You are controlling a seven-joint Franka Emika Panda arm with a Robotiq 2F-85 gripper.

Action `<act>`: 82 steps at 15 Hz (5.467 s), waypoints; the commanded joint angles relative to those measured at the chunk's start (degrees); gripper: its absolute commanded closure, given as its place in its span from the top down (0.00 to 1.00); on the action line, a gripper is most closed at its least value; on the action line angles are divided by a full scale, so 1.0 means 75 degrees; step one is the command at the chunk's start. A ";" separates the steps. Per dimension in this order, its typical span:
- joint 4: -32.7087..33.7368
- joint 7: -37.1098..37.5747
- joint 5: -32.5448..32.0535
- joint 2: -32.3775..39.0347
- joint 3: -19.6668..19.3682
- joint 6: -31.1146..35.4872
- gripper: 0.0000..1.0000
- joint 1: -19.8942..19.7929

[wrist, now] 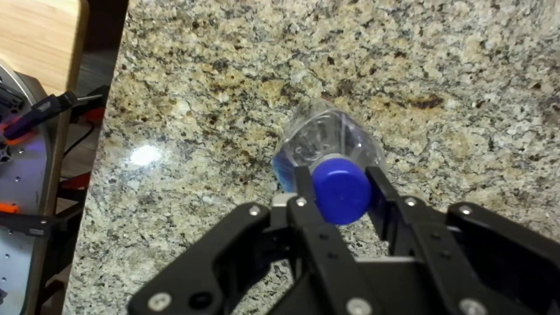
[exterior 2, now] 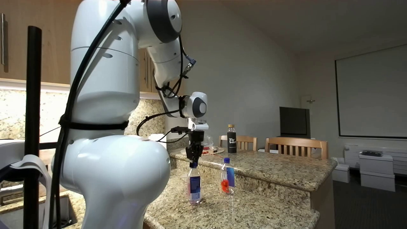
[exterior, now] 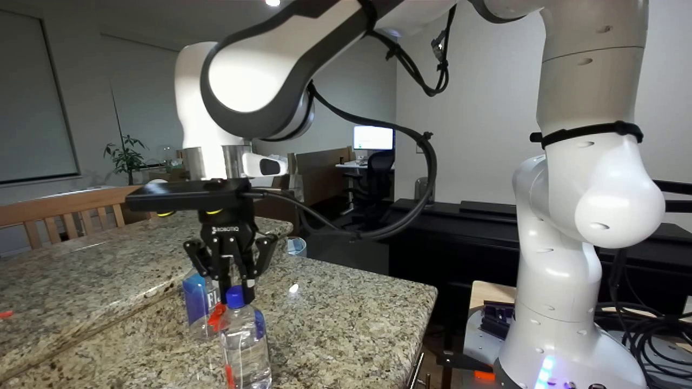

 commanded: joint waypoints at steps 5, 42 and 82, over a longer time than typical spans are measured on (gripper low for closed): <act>0.0394 -0.0859 -0.0300 -0.0196 0.0052 -0.0062 0.08 -0.0018; 0.3974 -1.1280 -0.0156 0.2241 -0.0476 -0.1511 0.08 -0.0404; 0.8334 -1.4472 -0.2332 0.5399 -0.0422 -0.4051 0.08 0.0722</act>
